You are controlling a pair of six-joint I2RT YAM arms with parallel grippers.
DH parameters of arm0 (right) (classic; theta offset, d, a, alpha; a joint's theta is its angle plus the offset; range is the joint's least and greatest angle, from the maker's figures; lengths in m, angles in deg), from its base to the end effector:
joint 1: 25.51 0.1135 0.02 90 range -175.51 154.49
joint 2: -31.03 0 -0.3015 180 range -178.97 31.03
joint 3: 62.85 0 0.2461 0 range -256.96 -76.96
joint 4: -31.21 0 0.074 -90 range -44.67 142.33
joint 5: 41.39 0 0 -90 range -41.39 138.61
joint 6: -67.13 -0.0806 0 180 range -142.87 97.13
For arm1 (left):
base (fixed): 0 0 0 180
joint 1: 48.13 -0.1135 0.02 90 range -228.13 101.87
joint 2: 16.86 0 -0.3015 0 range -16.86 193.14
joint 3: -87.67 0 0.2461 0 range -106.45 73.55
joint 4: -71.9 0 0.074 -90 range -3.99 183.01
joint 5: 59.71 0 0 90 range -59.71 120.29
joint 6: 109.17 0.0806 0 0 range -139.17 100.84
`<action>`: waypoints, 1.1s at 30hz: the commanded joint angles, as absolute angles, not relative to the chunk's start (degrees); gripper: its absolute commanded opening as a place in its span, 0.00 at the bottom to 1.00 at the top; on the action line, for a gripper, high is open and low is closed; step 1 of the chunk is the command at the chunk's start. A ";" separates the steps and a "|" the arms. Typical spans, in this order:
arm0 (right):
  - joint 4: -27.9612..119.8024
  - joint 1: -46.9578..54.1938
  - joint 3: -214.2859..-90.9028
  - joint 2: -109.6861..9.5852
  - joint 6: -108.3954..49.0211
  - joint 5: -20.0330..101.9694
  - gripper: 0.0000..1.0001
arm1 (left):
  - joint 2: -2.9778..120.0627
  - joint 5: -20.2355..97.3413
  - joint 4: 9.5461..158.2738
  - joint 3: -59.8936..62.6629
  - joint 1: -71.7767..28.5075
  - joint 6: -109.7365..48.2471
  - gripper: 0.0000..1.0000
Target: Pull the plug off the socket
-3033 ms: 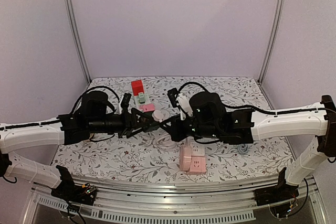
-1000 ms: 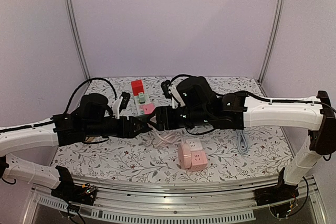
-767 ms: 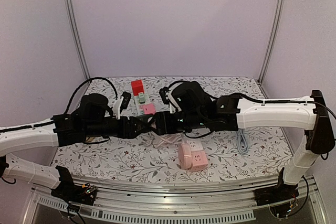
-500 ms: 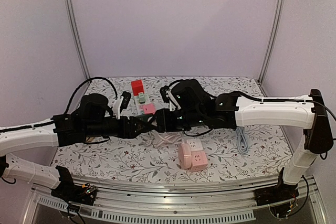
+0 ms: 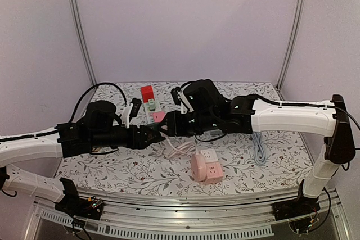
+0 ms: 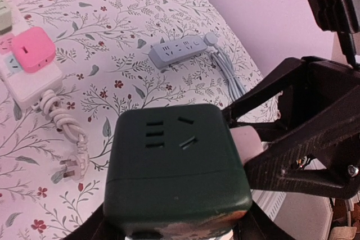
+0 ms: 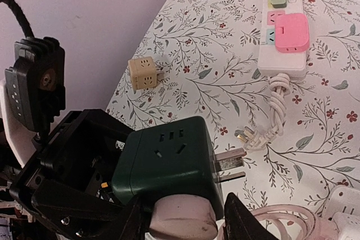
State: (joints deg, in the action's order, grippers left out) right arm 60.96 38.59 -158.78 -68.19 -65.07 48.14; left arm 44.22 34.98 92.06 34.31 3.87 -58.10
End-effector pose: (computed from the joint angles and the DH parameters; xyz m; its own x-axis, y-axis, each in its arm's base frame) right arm 0.1932 0.3993 0.3127 -0.7827 -0.0741 -0.6180 -0.5086 0.6484 0.5664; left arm 0.1515 -0.2046 0.2722 -0.7454 -0.0631 -0.6636 0.4647 0.6646 -0.5852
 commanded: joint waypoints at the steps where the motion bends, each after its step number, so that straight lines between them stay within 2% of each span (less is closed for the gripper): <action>1: 61.44 38.11 -160.45 -70.79 -65.40 46.21 0.44 | 44.14 35.41 89.68 34.01 4.95 -56.52 0.25; 10: 61.54 38.11 -158.87 -70.86 -66.20 45.95 0.31 | 44.05 32.45 90.10 34.08 4.95 -57.85 0.20; 15: 61.57 38.06 -157.64 -70.37 -66.55 46.31 0.19 | 43.82 32.69 89.60 34.26 4.95 -58.45 0.20; 19: 61.14 38.05 -157.08 -69.96 -65.63 46.27 0.01 | 43.24 33.66 89.20 34.48 4.87 -58.67 0.20; 33: 55.64 38.12 -152.72 -66.49 -52.15 41.32 0.00 | 40.89 40.68 82.71 36.68 4.73 -58.67 0.20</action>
State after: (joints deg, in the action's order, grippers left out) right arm 55.63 38.17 -154.74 -67.64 -58.05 43.68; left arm 43.14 35.81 90.48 36.58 3.94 -58.80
